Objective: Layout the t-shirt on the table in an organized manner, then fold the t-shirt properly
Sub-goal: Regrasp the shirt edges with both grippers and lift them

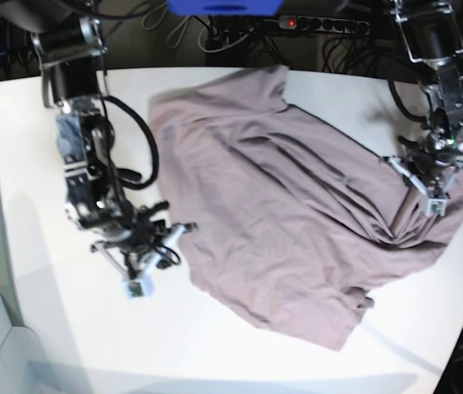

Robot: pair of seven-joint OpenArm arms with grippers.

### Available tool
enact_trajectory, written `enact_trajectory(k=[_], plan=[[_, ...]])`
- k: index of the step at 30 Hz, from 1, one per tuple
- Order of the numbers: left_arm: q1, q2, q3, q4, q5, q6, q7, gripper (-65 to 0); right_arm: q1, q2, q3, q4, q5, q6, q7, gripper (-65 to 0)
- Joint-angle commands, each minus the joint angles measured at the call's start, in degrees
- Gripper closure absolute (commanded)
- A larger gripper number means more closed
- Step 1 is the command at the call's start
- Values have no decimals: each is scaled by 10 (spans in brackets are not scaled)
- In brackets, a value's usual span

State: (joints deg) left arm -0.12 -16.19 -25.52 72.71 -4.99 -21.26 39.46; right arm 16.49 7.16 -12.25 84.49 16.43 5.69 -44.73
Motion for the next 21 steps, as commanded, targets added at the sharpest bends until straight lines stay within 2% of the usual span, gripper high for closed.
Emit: enact_trajectory(k=[1,7,12,15,21], plan=[[5,-7,-13,-10,17,5,16,0,25,-10,2,-15,2,2,12,0],[6,-43,-46,-52,17,5,-10,0,58,-71,1,-145,2,2,17,0],[2,-68,-68,-42,17,5,-5,0,32,-87,1,-157,2,2,17,0],[-13,-88,-75,-30,17,5,-3,0,17,-74,3,-156,1,-1,17,0],[-39,-108,-78,-27,17,5,-2,0,-37,15,5,-151,3,-1,17,0]])
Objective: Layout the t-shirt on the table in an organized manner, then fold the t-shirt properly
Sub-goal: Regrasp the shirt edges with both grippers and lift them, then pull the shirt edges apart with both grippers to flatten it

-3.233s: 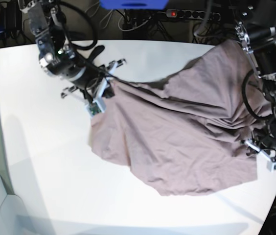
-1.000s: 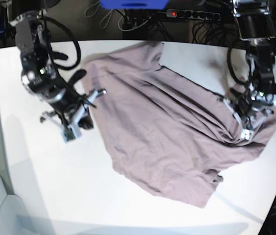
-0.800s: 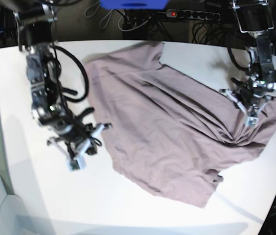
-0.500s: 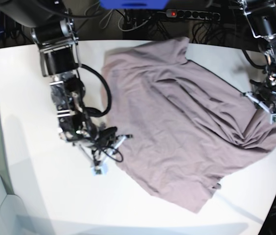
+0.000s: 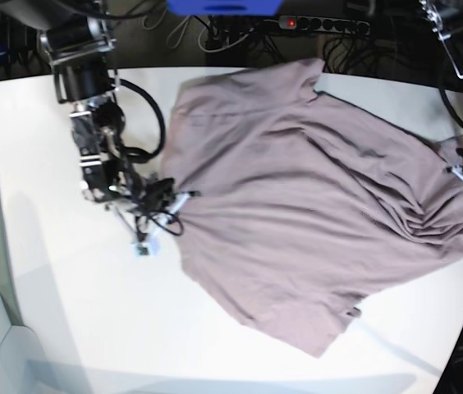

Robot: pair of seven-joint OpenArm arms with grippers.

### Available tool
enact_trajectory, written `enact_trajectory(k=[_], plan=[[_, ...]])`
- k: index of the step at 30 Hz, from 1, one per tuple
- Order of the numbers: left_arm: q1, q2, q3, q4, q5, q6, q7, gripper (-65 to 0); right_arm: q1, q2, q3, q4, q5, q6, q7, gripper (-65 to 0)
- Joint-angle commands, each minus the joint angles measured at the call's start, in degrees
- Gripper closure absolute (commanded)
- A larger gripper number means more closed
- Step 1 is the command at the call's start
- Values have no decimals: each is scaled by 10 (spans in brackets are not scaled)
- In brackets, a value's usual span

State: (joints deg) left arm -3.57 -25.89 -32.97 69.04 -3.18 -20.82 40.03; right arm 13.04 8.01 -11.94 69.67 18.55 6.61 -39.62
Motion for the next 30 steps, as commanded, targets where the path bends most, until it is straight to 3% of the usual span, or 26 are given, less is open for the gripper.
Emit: enact_trajectory(k=[1,6,11,18,23,30], plan=[[-4,-11,-3,15,-1,0,-8,0,-14,19,7,6,-18,-11,-34,0],[-4,-2,0,54,-1,0,-8,0,-85,49,97,99,-17,-9,-38,0],[-4,41,3,75,-1,0,-8,0,-155,72,150,222,-18,-9,-39,0],[0,84,76,70,0,0,-8,0,-179,81,222,325,-19,-9,-39,0],[4,90,82,57,5,0,-8,0,-155,81,203,342,-18,-9,-39,0],[10,53,79,-47,0,0,-15,0,-115,50,159,342,-19,-9,-39,0]])
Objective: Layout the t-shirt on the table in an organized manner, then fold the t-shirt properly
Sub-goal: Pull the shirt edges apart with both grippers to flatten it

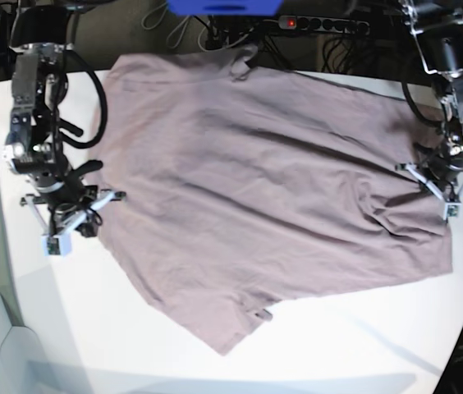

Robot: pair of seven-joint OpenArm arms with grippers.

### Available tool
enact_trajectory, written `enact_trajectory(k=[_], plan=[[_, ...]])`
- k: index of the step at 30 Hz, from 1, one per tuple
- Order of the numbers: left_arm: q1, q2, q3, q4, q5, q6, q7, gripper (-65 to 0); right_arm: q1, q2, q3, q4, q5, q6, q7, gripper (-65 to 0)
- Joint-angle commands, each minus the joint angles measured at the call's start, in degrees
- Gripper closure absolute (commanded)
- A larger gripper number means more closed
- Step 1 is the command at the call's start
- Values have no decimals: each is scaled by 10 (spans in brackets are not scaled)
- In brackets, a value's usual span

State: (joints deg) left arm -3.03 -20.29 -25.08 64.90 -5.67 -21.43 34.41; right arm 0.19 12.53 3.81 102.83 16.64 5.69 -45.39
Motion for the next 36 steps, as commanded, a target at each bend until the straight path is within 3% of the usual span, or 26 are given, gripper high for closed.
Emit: enact_trajectory(k=[1,9,19,23,27,31,36], plan=[[7,-3,0,-15,28,6,41,0,17,1,-6,10,0,1,18,0],[91,-11,0,8,29,6,71,0,73,-7,-61,-48,0,1,18,0],[206,-23,-4,165,25,6,134,0,216,-56,-62,-347,0,1,24,0],[214,-13,-49,195,25,6,135,0,253,-69,-62,-437,0,1,24,0],[212,-1,-92,237,25,6,135,0,257,-78,-63,-476,0,1,82,0],[209,11,-103,288,24,6,135,0,261,-68,-62,-511,0,-2,152,0],[209,33,-103,347,24,6,135,0,268,-41,-59,-503,0,-3,173,0]])
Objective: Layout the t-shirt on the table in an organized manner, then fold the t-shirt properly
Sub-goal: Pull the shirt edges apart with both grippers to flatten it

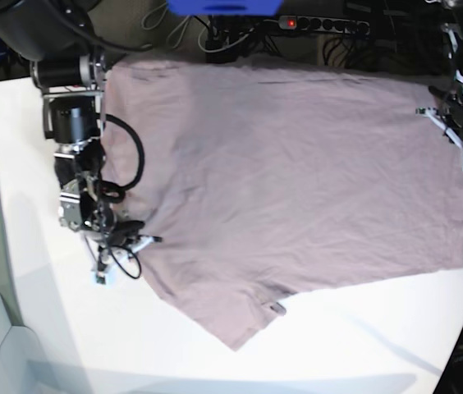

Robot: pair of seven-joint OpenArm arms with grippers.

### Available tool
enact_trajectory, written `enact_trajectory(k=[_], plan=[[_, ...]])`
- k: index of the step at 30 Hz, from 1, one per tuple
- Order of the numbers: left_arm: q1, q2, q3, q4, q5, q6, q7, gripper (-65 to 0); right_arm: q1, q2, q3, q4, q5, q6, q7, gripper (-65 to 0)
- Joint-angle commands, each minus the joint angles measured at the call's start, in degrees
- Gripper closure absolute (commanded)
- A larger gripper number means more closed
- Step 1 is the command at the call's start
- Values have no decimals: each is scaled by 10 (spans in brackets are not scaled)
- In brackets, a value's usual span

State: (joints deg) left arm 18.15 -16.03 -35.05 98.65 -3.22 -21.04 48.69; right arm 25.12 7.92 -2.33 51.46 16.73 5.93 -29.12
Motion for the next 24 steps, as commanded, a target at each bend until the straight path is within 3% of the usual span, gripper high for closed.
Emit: enact_trajectory(k=[1,6,10,15,20,24], plan=[[-3,-7,-3,19,-1,2,-7,0,14,13,3,30,-1,-5,10,0],[-5,1,-2,9,0,2,-8,0,-69,32,3,223,1,-4,-40,0],[-30,0,-1,-56,4,2,-13,0,-167,31,3,404,1,-4,-99,0],[-50,-12,0,-103,5,2,-11,0,-282,17,0,549,1,-2,-184,0],[-58,-27,1,-134,3,2,-13,0,-337,-18,-1,564,1,-2,-228,0],[-98,-30,1,-191,5,2,-20,0,-326,-37,-2,495,1,-1,-225,0]])
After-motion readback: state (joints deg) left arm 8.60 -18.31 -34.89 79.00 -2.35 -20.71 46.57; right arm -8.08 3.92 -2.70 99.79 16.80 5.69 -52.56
